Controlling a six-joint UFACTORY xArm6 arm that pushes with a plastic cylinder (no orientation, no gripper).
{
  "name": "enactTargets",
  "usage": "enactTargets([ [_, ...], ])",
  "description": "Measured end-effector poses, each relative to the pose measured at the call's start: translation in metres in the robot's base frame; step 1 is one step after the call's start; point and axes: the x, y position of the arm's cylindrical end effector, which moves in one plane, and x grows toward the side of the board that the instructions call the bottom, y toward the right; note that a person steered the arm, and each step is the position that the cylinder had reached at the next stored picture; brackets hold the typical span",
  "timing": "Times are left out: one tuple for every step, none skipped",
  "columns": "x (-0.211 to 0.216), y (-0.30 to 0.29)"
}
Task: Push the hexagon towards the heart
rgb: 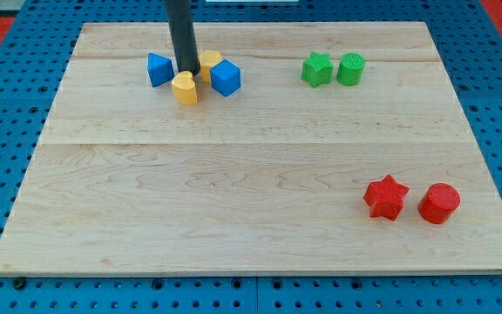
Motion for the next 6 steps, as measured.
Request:
enactTargets([
  [0.006,-0.056],
  [0.031,-0.043],
  [0.054,0.018],
  [0.054,0.043],
  [0.027,0.025],
  [0.027,0.052],
])
